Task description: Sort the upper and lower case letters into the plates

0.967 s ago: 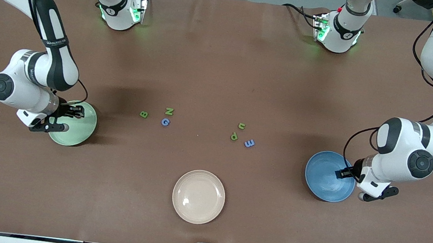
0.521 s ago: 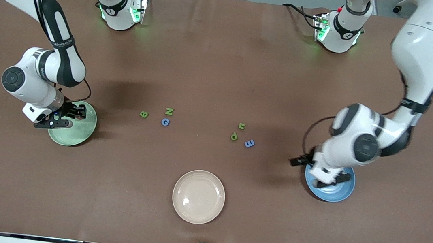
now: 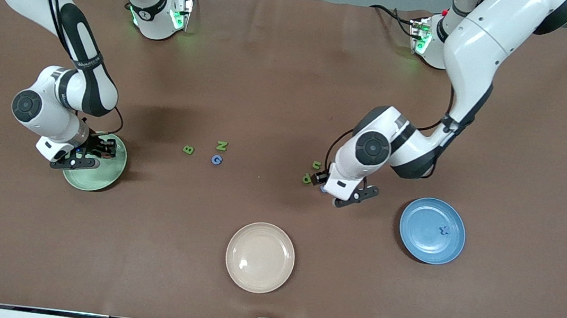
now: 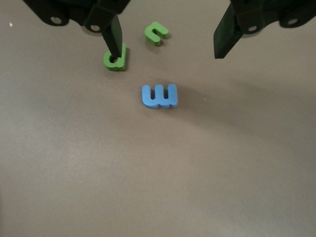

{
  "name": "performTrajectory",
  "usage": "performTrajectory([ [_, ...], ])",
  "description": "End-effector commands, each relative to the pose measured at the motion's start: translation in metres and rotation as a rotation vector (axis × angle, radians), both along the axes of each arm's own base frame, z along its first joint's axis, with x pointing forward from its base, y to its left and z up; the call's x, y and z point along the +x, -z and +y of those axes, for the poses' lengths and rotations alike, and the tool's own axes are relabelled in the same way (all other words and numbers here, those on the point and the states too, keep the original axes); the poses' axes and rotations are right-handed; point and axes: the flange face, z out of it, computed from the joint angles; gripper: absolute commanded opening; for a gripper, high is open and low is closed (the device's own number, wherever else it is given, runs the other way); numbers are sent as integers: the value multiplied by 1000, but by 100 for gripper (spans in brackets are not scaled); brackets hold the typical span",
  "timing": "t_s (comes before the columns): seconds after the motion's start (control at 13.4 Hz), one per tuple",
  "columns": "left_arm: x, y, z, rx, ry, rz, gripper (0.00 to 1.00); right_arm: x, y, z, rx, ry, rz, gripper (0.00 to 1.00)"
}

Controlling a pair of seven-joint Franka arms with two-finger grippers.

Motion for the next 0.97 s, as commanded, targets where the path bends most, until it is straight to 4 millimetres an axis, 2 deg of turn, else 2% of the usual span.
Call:
performTrajectory([
  [0.0, 10, 15, -11, 54, -101, -28, 78, -4, -1, 0, 0, -11, 1, 96],
  [0.07, 10, 21, -10, 70, -104, -28, 76, -3, -6, -2, 1, -6, -5, 100],
  [0.15, 13, 31, -4, 78, -112, -24, 74, -2, -13, 2, 5, -3, -1, 100],
  [0.3, 19, 42, -1, 53, -122, -54, 74, 1, -48, 11, 24, -3, 20, 100],
  [0.37, 19, 48, 0, 52, -121, -51, 74, 1, -67, 24, 29, 25, 19, 100],
  [0.52, 19, 54, 1, 52, -123, -48, 74, -4, -94, 70, 24, 160, 54, 100],
  [0.67, 17, 55, 0, 51, -121, -46, 68, -14, -96, 124, 3, 266, 92, 100],
  [0.74, 17, 54, -1, 51, -121, -47, 62, -18, -92, 148, -2, 298, 93, 100],
  [0.89, 18, 52, 0, 50, -120, -51, 40, -22, -91, 181, -5, 358, 63, 100],
])
